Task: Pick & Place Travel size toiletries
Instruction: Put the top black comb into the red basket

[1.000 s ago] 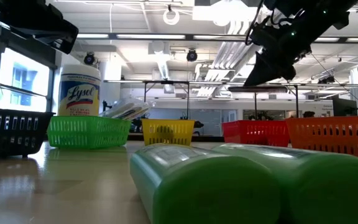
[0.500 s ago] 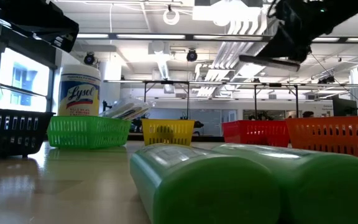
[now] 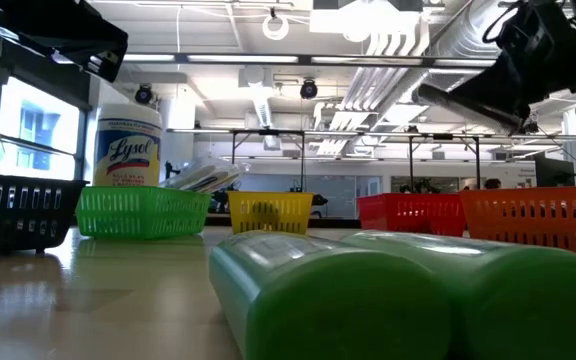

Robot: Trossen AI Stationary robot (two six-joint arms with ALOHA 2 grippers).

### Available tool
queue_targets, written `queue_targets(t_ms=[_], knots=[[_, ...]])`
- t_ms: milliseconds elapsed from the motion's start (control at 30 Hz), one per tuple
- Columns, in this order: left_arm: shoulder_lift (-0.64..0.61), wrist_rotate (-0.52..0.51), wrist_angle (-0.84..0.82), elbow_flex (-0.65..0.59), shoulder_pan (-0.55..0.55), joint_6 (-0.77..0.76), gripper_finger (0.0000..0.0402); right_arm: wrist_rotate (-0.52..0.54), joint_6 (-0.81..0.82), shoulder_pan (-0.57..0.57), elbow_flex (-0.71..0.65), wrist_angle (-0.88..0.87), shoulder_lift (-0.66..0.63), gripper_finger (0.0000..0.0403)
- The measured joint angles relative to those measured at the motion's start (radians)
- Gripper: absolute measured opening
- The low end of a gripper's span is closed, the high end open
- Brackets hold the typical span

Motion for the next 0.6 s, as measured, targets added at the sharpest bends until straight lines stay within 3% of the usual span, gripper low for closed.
queue_targets(t_ms=[233, 600], knots=[[0.0, -0.013, -0.001, 0.0, 0.0, 0.001, 0.0, -0.002, 0.001, 0.0, -0.069, 0.009, -0.09, 0.0003], [0.0, -0.018, -0.003, 0.0, 0.0, 0.026, 0.0, -0.061, 0.053, 0.0, -0.045, 0.118, -0.08, 0.0003]])
